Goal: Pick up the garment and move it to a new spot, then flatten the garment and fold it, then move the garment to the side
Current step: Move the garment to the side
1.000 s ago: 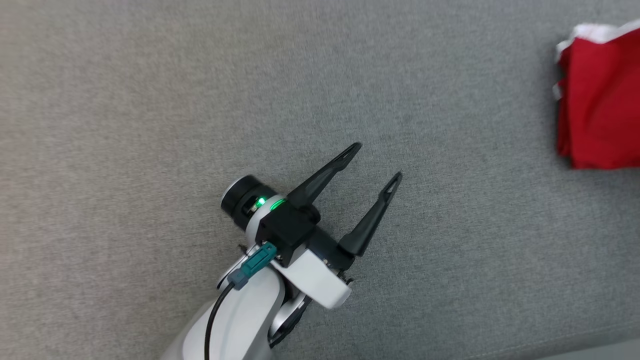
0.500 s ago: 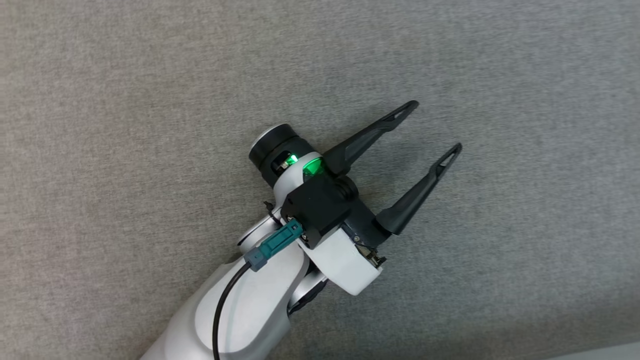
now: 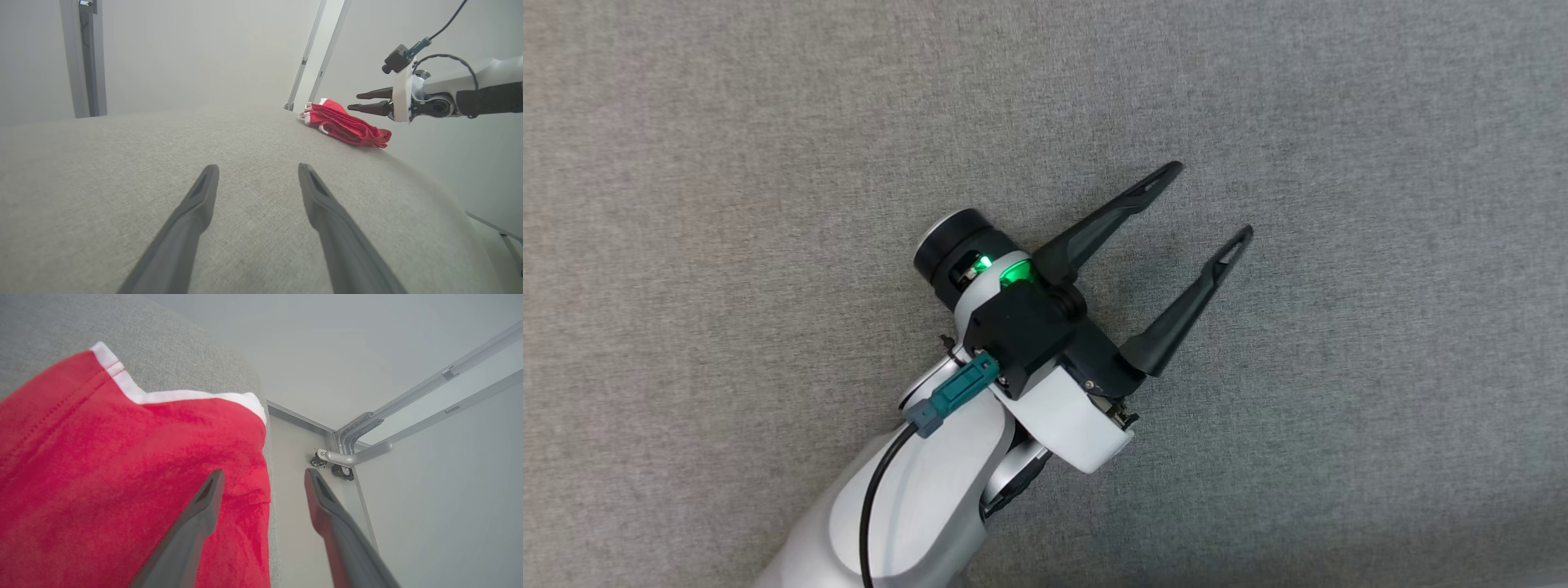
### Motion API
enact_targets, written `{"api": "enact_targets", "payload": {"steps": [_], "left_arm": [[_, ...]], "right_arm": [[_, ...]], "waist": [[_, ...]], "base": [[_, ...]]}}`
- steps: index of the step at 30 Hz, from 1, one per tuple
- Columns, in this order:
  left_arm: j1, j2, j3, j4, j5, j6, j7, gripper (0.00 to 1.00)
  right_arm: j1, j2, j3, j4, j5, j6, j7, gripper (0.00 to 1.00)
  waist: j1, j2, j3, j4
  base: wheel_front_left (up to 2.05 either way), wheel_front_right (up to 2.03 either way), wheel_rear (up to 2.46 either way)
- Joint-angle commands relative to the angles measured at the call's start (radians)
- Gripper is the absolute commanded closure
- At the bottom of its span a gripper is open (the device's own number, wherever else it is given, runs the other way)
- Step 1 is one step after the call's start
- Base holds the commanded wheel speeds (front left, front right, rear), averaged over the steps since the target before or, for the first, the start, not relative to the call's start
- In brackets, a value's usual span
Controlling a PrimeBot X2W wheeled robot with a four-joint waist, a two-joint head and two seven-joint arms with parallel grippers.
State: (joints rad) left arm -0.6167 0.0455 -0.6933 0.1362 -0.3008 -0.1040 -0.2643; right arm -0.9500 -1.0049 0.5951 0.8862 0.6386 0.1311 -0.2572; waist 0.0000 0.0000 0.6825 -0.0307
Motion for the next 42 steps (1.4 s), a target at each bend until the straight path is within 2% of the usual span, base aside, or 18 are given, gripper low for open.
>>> {"api": "enact_targets", "payload": {"steps": [1, 8, 15, 21, 32, 38, 40, 42], "left_arm": [[0.019, 0.008, 0.006, 0.004, -0.010, 0.008, 0.000, 0.00], [0.067, 0.007, 0.022, -0.005, -0.036, 0.027, 0.000, 0.00], [0.165, 0.007, 0.105, -0.002, -0.049, 0.058, 0.000, 0.00], [0.263, 0.008, 0.230, 0.003, -0.040, 0.080, 0.000, 0.00], [0.449, 0.007, 0.449, 0.026, 0.000, 0.073, 0.000, 0.00], [0.534, 0.007, 0.518, 0.030, -0.039, 0.085, 0.000, 0.00], [0.557, 0.006, 0.527, 0.036, -0.059, 0.079, 0.000, 0.00], [0.570, 0.007, 0.530, 0.042, -0.030, 0.068, 0.000, 0.00]], "right_arm": [[-0.016, 0.000, -0.006, 0.004, -0.002, -0.001, -0.010, 0.00], [-0.027, 0.046, -0.013, -0.024, -0.006, -0.001, -0.009, 0.00], [0.032, 0.151, -0.053, -0.117, -0.022, -0.001, -0.009, 0.00], [0.152, 0.292, -0.135, -0.211, -0.060, -0.001, -0.009, 0.00], [0.456, 0.539, -0.313, -0.422, -0.220, -0.001, -0.009, 0.00], [0.616, 0.676, -0.406, -0.540, -0.303, -0.001, -0.009, 0.00], [0.667, 0.725, -0.430, -0.578, -0.335, -0.001, -0.009, 0.00], [0.708, 0.769, -0.451, -0.614, -0.375, -0.001, -0.009, 0.00]], "waist": [[0.0000, 0.0000, -0.029, 0.006], [0.0000, 0.0000, -0.137, 0.017], [0.0000, 0.0000, -0.296, 0.043], [0.0000, 0.0000, -0.420, 0.078], [0.0000, 0.0000, -0.580, 0.137], [0.0000, 0.0000, -0.638, 0.158], [0.0000, 0.0000, -0.649, 0.164], [0.0000, 0.0000, -0.656, 0.168]], "base": [[0.00, 0.00, 0.00], [0.00, 0.00, 0.00], [0.00, 0.00, 0.00], [0.00, 0.00, 0.00], [0.00, 0.00, 0.00], [0.00, 0.00, 0.00], [0.00, 0.00, 0.00], [0.00, 0.00, 0.00]]}}
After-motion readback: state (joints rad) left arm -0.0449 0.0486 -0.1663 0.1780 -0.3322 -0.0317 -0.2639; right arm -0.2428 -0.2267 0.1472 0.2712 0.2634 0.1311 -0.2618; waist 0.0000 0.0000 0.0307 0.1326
